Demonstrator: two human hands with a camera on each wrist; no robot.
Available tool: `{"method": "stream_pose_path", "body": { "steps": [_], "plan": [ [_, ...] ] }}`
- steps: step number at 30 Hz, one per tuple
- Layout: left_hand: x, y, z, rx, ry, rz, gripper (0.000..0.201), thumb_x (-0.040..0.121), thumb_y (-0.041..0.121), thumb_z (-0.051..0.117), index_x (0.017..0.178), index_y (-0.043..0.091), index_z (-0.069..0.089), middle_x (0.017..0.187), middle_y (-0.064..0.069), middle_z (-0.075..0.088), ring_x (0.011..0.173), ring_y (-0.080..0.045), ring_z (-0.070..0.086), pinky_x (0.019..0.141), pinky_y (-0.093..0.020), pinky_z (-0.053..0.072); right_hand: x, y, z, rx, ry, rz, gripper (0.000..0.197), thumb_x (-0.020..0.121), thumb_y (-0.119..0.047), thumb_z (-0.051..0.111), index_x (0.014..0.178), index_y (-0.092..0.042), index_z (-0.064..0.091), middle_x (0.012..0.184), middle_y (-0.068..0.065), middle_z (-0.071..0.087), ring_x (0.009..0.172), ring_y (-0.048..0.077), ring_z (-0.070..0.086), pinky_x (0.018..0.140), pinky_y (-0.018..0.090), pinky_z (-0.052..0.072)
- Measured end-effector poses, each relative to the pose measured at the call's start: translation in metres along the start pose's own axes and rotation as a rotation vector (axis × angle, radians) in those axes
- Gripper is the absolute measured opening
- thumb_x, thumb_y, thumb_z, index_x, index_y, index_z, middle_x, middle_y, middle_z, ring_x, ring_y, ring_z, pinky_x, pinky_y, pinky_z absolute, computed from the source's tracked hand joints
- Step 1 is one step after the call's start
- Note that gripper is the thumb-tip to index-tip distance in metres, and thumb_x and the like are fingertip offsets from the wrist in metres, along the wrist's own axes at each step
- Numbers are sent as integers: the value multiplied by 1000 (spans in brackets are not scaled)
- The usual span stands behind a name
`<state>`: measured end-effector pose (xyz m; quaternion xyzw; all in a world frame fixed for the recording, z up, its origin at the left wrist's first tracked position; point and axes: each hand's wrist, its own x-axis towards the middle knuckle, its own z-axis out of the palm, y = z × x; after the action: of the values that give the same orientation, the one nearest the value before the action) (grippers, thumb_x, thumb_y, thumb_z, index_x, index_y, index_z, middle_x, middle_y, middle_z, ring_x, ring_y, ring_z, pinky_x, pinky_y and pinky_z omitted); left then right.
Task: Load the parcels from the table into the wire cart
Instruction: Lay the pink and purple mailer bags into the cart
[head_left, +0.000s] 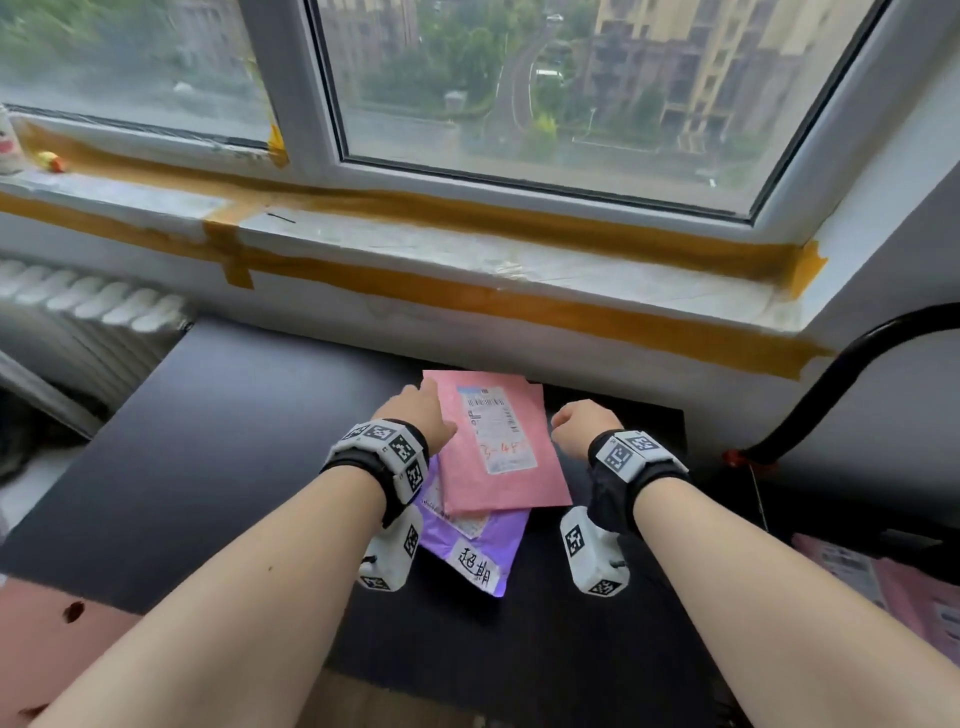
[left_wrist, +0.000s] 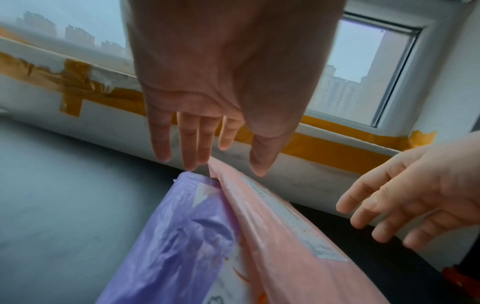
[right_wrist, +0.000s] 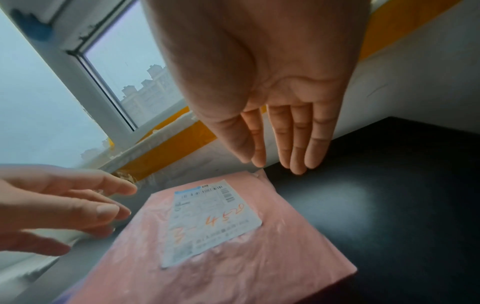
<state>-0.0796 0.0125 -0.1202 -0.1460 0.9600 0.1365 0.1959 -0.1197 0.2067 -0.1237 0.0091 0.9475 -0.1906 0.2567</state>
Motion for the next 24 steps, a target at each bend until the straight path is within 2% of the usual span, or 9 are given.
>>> {"method": "stream_pose_path", "body": {
  "steps": [4,7,9,11,16,18,20,22,24],
  "plan": [
    [22,-3,7,-61,-15,-52,70,89,35,55,145,8,22,134,-14,49,120,-32,52,96,-38,44,25,-5,13,12,-68,34,29,85,-11,48,109,-14,65,107,12,69,88,29,66,77,30,52],
    [32,-4,8,-89,-16,-40,67,89,32,56,142,9,23,128,-13,55,115,-33,56,91,-37,46,36,-8,19,32,-122,63,33,85,-10,45,115,-11,58,112,14,66,96,32,67,86,38,55],
    [35,-3,6,-94,-22,-41,63,90,28,56,141,9,25,125,-14,58,113,-34,56,89,-36,46,41,-9,21,54,-148,69,36,84,-11,46,118,-10,56,116,13,64,100,34,66,81,40,56],
    [36,0,6,-100,-18,-42,61,90,26,56,140,10,26,126,-15,58,114,-34,56,89,-36,45,44,-9,19,81,-146,77,38,84,-13,48,122,-11,54,118,12,62,102,34,65,73,36,53],
    [38,0,7,-166,42,-15,57,88,12,52,140,13,28,123,-15,60,111,-34,57,88,-37,46,43,-5,16,174,-94,135,41,87,-12,50,128,-9,51,122,14,59,102,34,64,85,41,55],
    [34,0,6,-205,70,-9,63,88,8,49,144,16,23,120,-15,60,108,-34,57,85,-37,46,39,-4,15,201,-85,150,33,84,-12,51,116,-8,58,112,14,64,95,34,66,85,43,56],
    [29,0,2,-240,84,-8,70,88,7,48,149,17,15,120,-16,60,108,-34,57,86,-37,46,35,-6,13,221,-76,142,24,80,-11,54,102,-7,64,95,12,68,83,31,67,80,40,58],
    [22,-2,-3,-257,94,1,73,88,7,49,150,16,11,119,-16,60,108,-34,58,85,-38,46,29,-8,9,223,-45,121,18,82,-9,55,95,-8,66,73,6,64,70,26,65,72,35,58],
    [15,-6,-8,-268,111,18,77,87,6,50,151,16,8,118,-15,61,106,-33,59,84,-37,46,20,-10,4,219,-5,106,13,84,-8,55,90,-11,66,64,3,60,64,23,61,63,32,54]
  ]
}}
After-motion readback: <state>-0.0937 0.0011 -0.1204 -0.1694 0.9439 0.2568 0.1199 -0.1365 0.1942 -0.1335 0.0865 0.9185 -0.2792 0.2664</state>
